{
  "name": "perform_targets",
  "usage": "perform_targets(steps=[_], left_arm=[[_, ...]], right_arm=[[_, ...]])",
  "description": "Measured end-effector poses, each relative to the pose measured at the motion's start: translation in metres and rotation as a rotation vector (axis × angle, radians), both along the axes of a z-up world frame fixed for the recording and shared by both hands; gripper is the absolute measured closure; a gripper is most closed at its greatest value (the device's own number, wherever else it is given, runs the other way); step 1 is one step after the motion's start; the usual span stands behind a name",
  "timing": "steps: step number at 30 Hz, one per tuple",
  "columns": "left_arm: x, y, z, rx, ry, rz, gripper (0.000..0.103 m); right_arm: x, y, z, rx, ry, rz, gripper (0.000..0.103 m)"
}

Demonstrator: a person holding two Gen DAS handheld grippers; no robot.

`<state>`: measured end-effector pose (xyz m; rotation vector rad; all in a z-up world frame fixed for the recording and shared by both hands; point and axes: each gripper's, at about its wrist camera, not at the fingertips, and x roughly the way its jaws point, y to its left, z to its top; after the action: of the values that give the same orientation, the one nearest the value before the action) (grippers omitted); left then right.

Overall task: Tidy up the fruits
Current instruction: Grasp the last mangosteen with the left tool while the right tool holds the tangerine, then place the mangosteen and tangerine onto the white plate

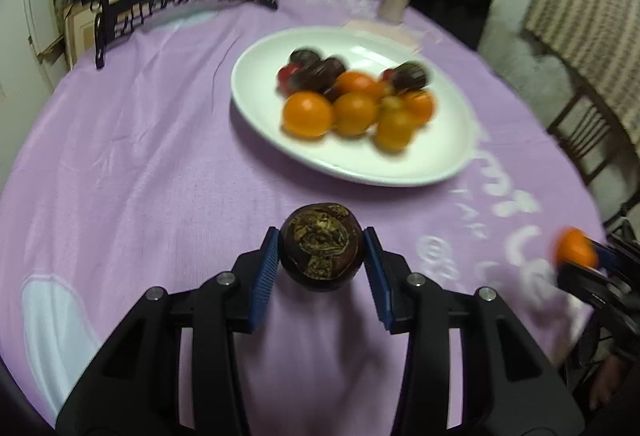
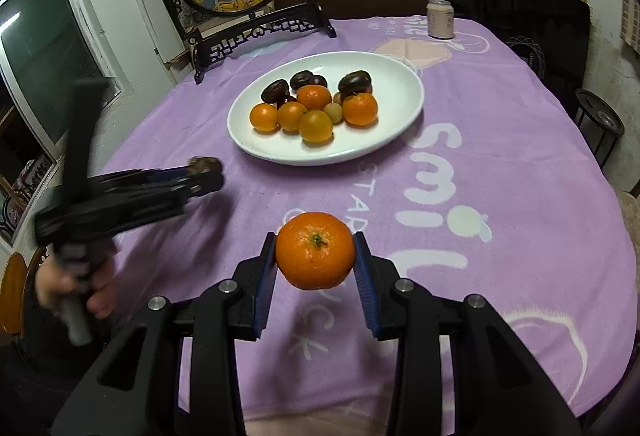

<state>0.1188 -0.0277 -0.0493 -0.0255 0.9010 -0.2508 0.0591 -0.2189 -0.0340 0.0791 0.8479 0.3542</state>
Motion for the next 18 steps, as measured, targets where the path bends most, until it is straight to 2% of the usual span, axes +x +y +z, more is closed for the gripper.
perform_targets(steps=[5, 8, 11, 16, 18], left_arm=[[-0.009, 0.000, 0.041, 0.000, -0.088, -0.013, 0.060], [0.017, -0.004, 0.064, 0.024, -0.131, 0.006, 0.060], [0.058, -0.012, 0.076, 0.022, -0.130, 0.023, 0.060], [0.131, -0.024, 0.066, -0.016, -0.068, 0.064, 0.060], [0.147, -0.025, 0.054, -0.048, -0.040, 0.073, 0.060]], right_arm=[[0.023, 0.015, 0.018, -0.010, -0.050, 0.040, 0.065], [0.053, 0.026, 0.030, -0.004, -0.069, 0.061, 0.065], [0.090, 0.039, 0.038, -0.034, -0.082, 0.068, 0.065], [0.152, 0.049, 0.028, -0.103, -0.082, 0.011, 0.065], [0.163, 0.044, 0.016, -0.084, -0.061, -0.011, 0.065]])
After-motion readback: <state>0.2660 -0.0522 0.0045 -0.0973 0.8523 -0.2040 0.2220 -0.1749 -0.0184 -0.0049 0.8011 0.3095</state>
